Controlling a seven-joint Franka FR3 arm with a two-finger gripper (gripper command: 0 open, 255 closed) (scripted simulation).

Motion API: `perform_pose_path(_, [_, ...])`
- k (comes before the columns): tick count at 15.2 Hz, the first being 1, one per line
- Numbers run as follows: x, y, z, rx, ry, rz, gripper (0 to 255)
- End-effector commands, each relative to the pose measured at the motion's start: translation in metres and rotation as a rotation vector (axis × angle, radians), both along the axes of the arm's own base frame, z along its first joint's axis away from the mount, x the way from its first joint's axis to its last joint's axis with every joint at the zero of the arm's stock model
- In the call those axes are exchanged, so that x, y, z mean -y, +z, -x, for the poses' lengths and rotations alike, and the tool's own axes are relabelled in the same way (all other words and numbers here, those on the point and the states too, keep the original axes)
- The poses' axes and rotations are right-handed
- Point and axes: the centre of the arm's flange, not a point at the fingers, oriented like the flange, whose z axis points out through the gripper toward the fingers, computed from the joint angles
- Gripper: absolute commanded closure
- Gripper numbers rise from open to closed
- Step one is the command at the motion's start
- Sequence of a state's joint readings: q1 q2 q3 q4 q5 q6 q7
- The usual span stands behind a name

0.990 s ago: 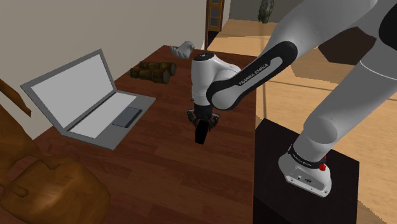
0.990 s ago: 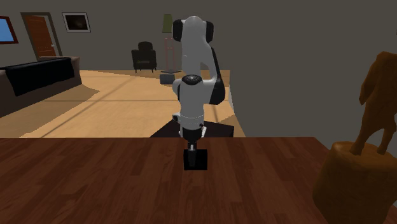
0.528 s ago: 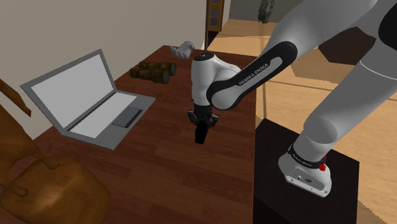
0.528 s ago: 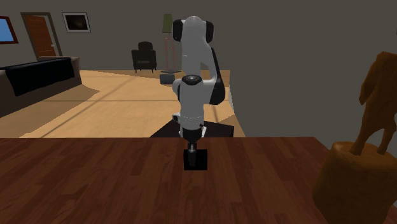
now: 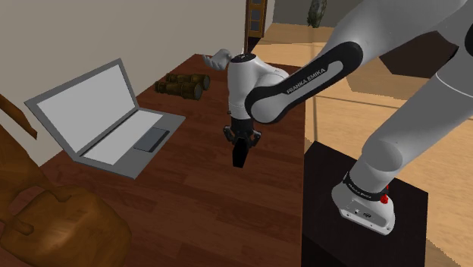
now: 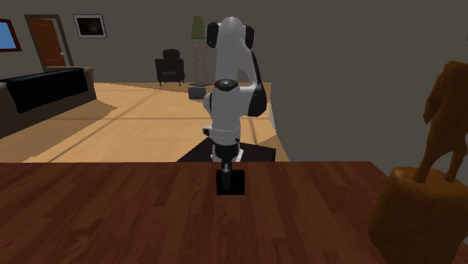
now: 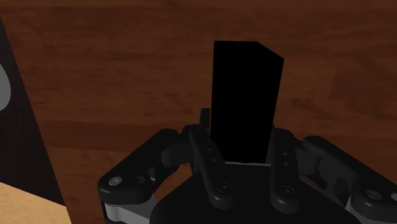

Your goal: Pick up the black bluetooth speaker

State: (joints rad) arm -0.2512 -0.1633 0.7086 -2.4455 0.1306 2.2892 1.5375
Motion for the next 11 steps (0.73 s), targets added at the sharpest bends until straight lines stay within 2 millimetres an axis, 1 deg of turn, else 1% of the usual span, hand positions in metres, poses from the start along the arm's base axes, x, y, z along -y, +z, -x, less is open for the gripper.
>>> perform_pose_path(1, [0.0, 0.011, 0.0, 0.0, 0.0, 0.0, 255])
perform_pose_path(9, [0.0, 0.053, 0.0, 0.0, 0.0, 0.0, 255])
perform_pose_path(11, [0.0, 0.054, 0.0, 0.0, 0.0, 0.0, 255])
